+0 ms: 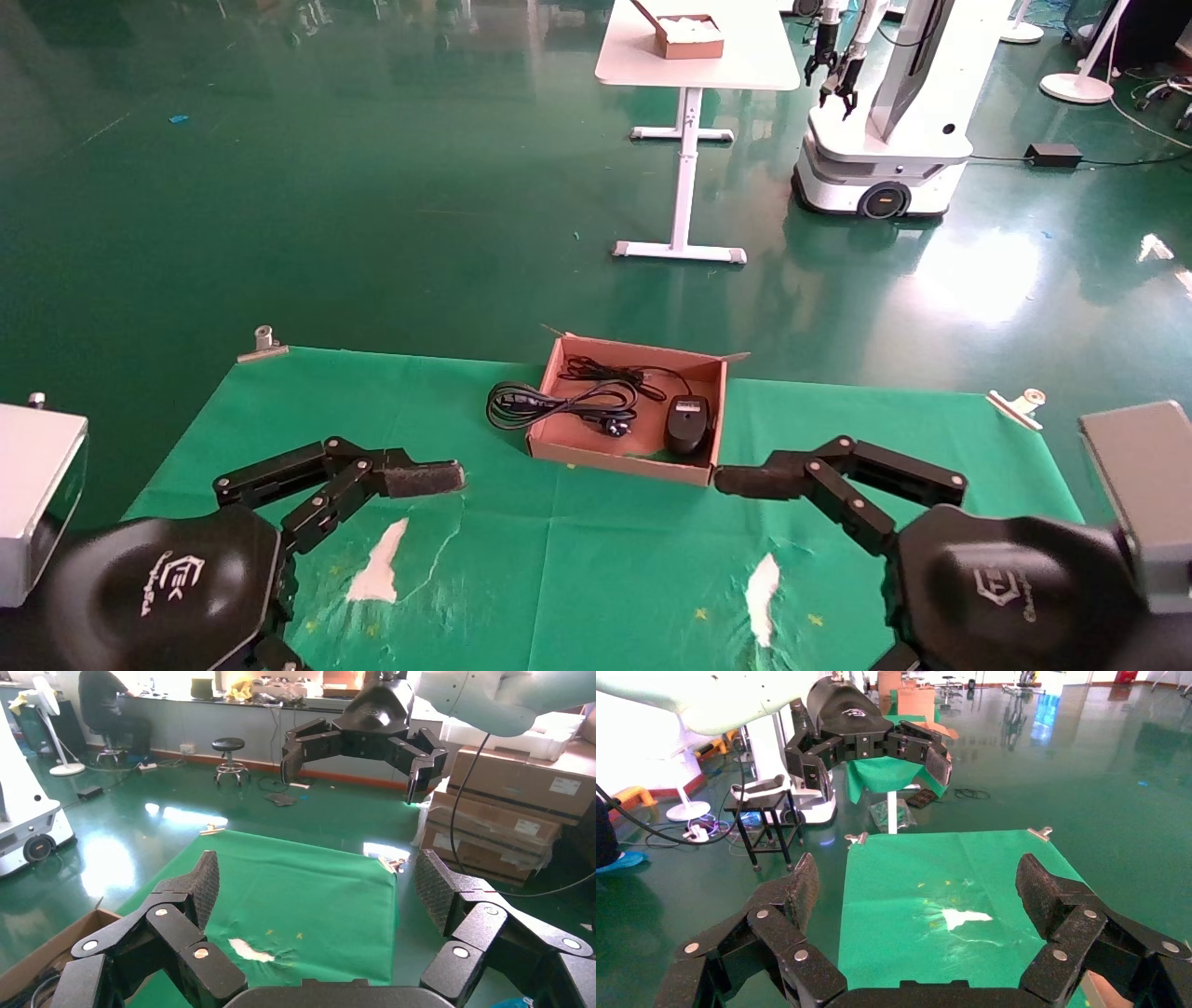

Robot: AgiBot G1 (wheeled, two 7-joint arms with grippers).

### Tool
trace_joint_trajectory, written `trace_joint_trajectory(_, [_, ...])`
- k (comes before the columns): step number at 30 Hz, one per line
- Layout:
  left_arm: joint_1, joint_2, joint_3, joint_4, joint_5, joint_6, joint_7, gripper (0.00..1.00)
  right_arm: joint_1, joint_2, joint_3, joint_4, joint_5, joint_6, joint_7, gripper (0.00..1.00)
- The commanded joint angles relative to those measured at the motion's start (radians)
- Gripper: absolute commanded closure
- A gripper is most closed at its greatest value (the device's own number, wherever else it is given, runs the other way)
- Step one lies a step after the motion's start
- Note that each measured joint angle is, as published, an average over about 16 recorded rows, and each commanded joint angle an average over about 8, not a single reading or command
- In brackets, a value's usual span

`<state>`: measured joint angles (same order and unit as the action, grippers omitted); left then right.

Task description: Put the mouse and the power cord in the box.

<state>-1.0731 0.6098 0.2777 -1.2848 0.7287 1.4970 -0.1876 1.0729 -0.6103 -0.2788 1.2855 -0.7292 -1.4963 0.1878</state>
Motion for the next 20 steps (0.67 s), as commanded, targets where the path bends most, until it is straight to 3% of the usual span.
trace_joint_trajectory(1, [0.000,0.000,0.000,0.000,0.000,0.000,0.000,0.00,0.001,0.000,0.000,-0.001,0.000,0.000,0.000,0.00])
trace_joint_trajectory(20, [-0.001,0.001,0.001,0.001,0.001,-0.002,0.000,0.00,0.002,-0.001,-0.001,-0.003,-0.002,0.001,-0.001,0.00])
